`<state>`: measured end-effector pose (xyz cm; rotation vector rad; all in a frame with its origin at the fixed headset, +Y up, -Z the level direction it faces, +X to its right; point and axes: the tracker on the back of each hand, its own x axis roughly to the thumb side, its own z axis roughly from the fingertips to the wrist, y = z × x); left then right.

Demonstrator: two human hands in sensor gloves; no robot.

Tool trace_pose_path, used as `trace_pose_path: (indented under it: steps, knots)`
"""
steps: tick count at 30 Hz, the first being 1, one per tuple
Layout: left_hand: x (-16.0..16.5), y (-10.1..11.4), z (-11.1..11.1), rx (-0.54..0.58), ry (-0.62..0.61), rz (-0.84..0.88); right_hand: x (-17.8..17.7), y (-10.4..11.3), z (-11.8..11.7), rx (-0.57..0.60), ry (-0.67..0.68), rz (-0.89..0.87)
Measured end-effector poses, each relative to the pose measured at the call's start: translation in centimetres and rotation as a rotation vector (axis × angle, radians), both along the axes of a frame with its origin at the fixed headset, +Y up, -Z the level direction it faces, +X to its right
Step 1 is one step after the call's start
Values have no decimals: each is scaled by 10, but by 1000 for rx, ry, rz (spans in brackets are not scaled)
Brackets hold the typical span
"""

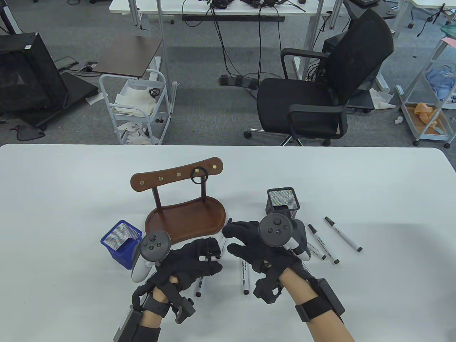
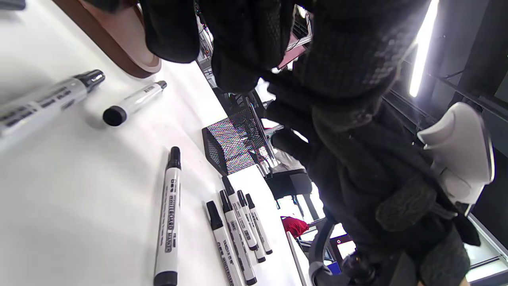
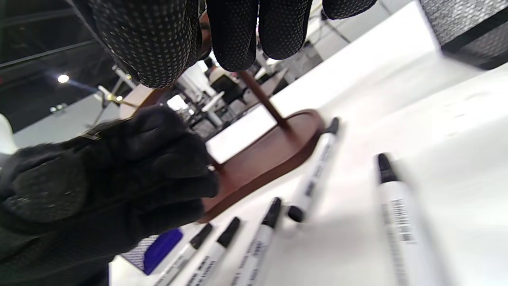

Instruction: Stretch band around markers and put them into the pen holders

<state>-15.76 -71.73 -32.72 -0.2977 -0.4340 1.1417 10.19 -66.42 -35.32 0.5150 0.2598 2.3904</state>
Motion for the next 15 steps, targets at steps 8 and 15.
trace_pose_path:
  steps: [8, 15]
  knots:
    - [-2, 0, 1, -2, 11, -4, 72, -4, -2, 7, -173, 151]
    - [-3, 0, 1, -1, 19, -1, 147, -6, -25, -25, -414, 268]
